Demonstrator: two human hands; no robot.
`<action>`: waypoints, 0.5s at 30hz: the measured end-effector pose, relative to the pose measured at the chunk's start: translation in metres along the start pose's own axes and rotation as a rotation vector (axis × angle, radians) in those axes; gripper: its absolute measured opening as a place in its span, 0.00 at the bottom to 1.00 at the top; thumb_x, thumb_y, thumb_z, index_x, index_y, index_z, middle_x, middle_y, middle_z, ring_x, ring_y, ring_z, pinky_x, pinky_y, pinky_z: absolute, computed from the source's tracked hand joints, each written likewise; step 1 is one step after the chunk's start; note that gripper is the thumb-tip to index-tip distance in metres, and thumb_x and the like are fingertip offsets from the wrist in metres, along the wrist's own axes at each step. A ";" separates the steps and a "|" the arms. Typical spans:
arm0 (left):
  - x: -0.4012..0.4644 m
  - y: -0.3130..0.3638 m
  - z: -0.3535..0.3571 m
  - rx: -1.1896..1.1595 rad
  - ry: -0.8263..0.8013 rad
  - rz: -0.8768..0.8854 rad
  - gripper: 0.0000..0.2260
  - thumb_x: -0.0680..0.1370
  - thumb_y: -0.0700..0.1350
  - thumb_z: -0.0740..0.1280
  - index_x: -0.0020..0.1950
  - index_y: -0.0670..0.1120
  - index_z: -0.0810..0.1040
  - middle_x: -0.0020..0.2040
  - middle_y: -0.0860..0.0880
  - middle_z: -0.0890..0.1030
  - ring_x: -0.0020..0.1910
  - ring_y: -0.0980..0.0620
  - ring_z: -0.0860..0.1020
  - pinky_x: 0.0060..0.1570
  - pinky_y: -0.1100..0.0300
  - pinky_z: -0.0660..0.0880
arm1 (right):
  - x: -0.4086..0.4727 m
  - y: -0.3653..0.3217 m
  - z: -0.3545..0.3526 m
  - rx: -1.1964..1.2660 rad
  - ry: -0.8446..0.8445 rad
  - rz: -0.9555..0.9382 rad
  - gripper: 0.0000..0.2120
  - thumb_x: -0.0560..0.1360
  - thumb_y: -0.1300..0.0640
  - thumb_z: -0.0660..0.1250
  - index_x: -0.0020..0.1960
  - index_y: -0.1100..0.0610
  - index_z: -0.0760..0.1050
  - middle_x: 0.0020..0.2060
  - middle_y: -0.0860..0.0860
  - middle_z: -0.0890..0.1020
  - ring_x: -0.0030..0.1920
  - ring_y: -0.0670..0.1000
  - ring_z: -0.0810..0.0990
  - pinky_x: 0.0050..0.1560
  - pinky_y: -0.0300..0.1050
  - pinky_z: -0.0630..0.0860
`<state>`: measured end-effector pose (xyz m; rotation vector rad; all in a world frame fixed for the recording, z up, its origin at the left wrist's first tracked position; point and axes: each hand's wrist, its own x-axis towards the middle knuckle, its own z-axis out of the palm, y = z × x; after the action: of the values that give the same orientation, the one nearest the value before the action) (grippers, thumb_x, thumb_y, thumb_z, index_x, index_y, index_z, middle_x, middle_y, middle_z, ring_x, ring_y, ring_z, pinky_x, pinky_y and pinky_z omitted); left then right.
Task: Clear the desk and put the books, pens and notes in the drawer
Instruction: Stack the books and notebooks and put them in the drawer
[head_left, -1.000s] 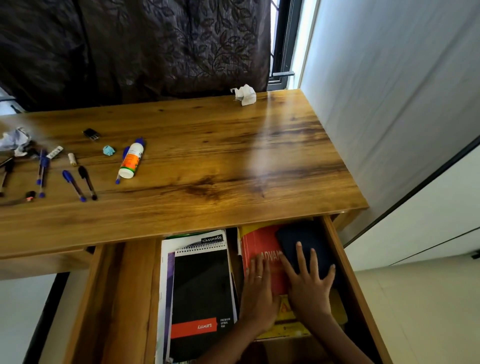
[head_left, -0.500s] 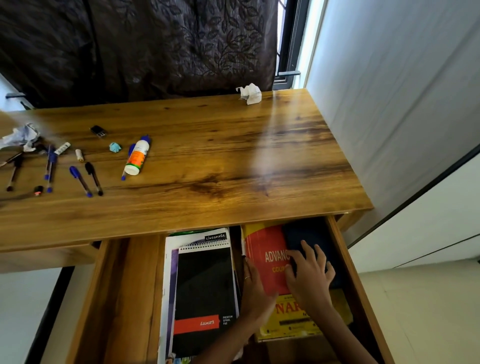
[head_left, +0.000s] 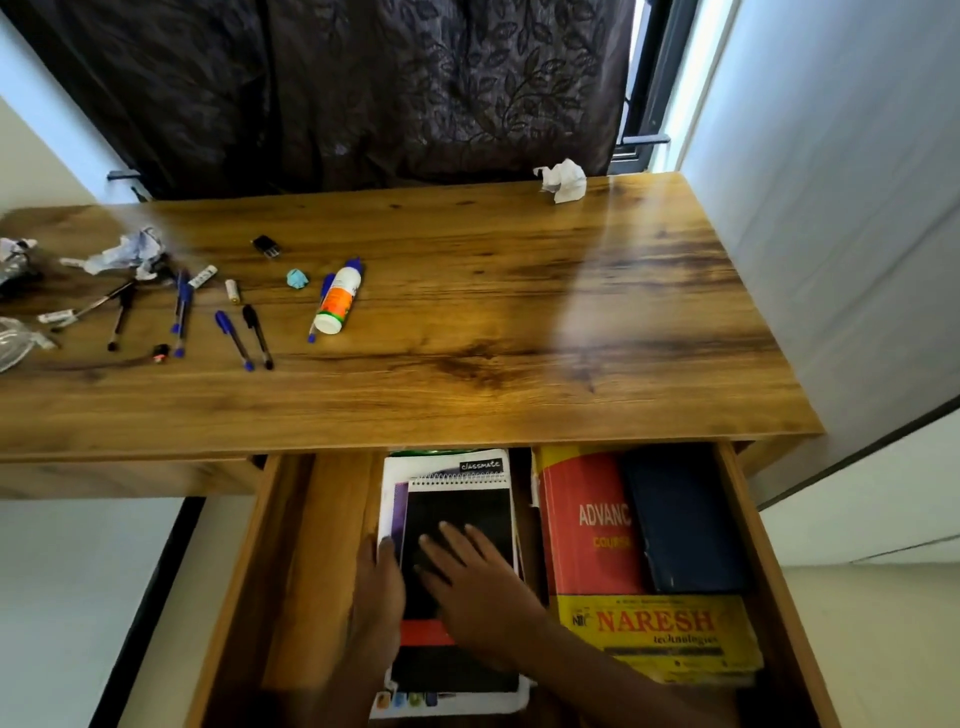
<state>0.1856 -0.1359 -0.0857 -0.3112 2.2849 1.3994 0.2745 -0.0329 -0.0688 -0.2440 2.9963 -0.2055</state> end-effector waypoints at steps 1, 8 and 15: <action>0.006 -0.004 -0.003 -0.039 -0.043 -0.053 0.17 0.83 0.47 0.54 0.68 0.40 0.68 0.60 0.44 0.73 0.56 0.47 0.72 0.58 0.54 0.67 | 0.006 -0.003 0.003 -0.019 -0.040 -0.026 0.24 0.77 0.49 0.60 0.71 0.55 0.62 0.74 0.58 0.58 0.75 0.62 0.52 0.68 0.59 0.41; -0.006 0.004 0.013 -0.175 -0.174 -0.236 0.24 0.81 0.54 0.55 0.75 0.44 0.60 0.72 0.40 0.65 0.70 0.39 0.65 0.66 0.45 0.62 | -0.002 0.016 0.024 0.023 -0.228 0.005 0.33 0.67 0.33 0.64 0.68 0.45 0.66 0.69 0.51 0.70 0.69 0.56 0.68 0.65 0.58 0.67; 0.008 0.002 0.039 -0.173 -0.282 -0.349 0.34 0.74 0.63 0.61 0.74 0.44 0.61 0.71 0.41 0.66 0.70 0.42 0.65 0.69 0.47 0.61 | -0.025 0.040 0.028 -0.037 -0.183 0.029 0.30 0.70 0.36 0.48 0.70 0.44 0.62 0.68 0.48 0.71 0.69 0.54 0.68 0.64 0.57 0.65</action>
<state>0.1869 -0.1002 -0.1029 -0.5047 1.7877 1.3616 0.2972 0.0068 -0.0993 -0.2105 2.8216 -0.1183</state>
